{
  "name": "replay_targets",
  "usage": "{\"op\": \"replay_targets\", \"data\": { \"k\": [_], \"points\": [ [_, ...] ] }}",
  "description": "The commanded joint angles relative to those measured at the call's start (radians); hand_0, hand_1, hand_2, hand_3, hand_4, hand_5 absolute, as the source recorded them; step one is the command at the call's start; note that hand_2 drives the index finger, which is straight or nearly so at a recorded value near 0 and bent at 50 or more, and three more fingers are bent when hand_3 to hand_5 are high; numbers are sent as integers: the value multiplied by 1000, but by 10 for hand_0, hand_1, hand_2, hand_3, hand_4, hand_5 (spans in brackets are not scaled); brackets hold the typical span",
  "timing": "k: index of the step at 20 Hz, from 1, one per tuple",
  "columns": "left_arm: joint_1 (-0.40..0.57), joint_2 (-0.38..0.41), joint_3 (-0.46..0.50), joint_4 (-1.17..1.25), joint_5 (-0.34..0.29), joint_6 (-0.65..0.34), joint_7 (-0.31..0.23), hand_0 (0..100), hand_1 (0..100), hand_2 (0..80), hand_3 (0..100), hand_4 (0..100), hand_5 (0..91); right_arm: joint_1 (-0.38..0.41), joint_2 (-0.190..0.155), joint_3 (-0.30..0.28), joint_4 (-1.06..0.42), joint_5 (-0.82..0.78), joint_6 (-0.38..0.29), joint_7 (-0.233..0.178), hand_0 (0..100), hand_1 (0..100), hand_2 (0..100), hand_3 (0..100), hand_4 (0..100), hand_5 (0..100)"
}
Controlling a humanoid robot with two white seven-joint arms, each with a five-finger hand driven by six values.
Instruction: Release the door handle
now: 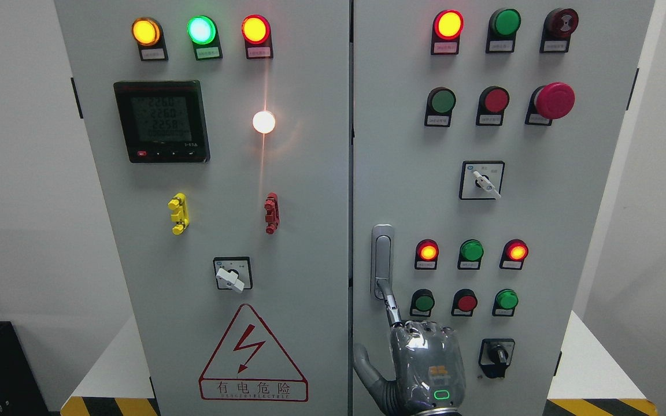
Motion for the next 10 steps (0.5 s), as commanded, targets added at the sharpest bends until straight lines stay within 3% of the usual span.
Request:
{"op": "replay_targets", "data": {
  "k": [1,10],
  "points": [
    [0,0,0,0,0,-1,-1,120,556,0,0,0,0,2,0,0,5,1,1,2,392,352,0,1000,1000,1000],
    [0,0,0,0,0,-1,-1,120,556,0,0,0,0,8,-1,3,5,-1,1,1,392,352,0,1000,1000,1000]
  ]
}}
